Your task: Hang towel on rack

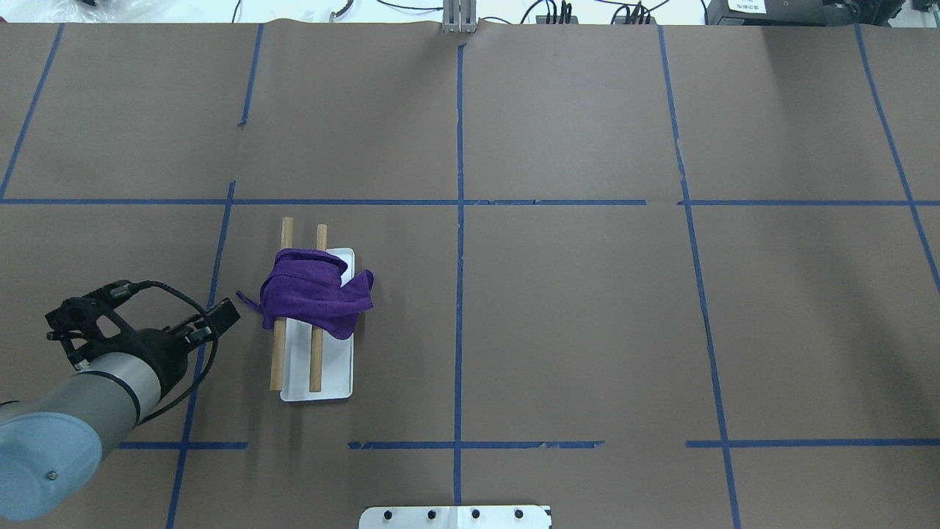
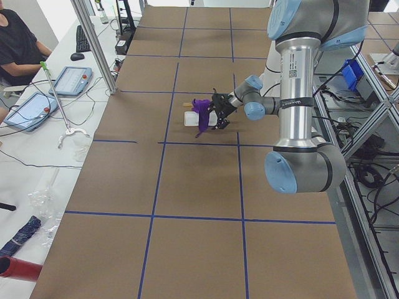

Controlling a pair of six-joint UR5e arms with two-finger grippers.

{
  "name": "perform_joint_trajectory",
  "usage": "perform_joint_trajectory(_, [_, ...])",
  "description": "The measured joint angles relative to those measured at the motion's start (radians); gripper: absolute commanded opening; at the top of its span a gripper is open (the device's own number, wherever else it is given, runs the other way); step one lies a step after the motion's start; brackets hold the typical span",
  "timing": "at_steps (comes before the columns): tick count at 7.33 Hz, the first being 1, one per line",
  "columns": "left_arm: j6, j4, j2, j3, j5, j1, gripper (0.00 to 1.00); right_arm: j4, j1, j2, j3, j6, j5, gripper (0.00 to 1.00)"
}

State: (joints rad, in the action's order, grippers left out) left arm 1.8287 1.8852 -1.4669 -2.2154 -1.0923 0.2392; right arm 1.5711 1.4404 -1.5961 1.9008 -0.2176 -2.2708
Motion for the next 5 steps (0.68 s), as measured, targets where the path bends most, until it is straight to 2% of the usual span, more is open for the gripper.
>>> perform_joint_trajectory(2, [-0.151,0.001,0.006,-0.037,-0.16,0.111,1.0,0.0,0.0,-0.019,0.002,0.0,0.002,1.0])
perform_joint_trajectory(5, [-0.469,0.003,-0.008,-0.036,-0.427,0.328,1.0,-0.002,0.0,-0.038,-0.027,0.003,-0.003,1.0])
